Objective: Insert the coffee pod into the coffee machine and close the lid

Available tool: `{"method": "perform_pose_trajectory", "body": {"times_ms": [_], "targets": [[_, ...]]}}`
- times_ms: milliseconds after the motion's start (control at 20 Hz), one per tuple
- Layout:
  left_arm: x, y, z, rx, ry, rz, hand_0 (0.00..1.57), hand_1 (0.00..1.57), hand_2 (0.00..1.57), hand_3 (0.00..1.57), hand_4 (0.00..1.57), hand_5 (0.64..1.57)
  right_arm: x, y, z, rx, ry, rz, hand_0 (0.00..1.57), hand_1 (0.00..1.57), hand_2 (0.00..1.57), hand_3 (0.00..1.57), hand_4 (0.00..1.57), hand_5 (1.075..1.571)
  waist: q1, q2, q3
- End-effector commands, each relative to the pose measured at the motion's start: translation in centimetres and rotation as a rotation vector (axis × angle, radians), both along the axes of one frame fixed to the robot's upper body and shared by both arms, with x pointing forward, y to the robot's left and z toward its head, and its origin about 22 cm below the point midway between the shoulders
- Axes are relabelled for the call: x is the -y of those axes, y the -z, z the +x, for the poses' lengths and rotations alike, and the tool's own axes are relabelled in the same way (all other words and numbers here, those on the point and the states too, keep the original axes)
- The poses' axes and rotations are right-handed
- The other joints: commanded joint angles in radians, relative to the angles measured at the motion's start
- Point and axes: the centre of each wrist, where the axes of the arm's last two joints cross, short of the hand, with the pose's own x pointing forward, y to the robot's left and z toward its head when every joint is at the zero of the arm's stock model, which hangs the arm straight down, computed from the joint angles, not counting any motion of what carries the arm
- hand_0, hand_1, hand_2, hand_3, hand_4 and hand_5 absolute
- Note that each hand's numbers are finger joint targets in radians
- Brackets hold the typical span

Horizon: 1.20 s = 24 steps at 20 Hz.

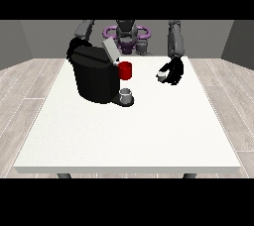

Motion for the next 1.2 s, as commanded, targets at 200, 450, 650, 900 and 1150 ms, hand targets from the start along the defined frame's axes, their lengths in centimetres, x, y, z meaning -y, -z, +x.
{"method": "perform_pose_trajectory", "body": {"times_ms": [200,450,650,900,1150], "targets": [[0.3,-0.5,0.8,0.006,0.074,0.013,1.32,1.32,1.43,1.41,0.55,1.571,-1.2,0.2,-0.3,-0.051,0.023,0.019,0.0,0.0,0.0,0.0,0.44,1.571,0.007,-0.028,-0.0037],[3.0,-6.7,5.0,0.066,0.218,-0.059,1.4,1.4,1.42,1.36,0.6,1.571,0.4,1.3,0.7,-0.05,0.024,0.004,0.0,0.0,0.0,0.0,0.49,1.571,0.036,-0.048,-0.0031],[3.3,-6.6,4.7,0.047,0.225,-0.047,1.29,1.29,1.36,1.34,0.56,1.571,-0.4,3.1,-0.8,-0.11,0.028,0.001,0.0,0.0,0.0,0.0,0.44,1.571,0.032,-0.098,-0.0034],[6.1,-9.9,6.4,0.095,0.294,-0.036,1.23,1.23,1.32,1.29,0.57,1.571,2.0,2.2,0.8,-0.075,0.015,0.022,0.0,0.0,0.0,0.0,0.5,1.571,0.032,-0.082,-0.0032],[3.0,-15.1,8.3,0.134,0.208,-0.037,1.23,1.23,1.32,1.29,0.57,1.571,-0.9,-0.2,1.4,-0.016,-0.058,0.025,0.0,0.0,0.0,0.0,0.5,1.571,-0.05,-0.042,-0.0035]]}}
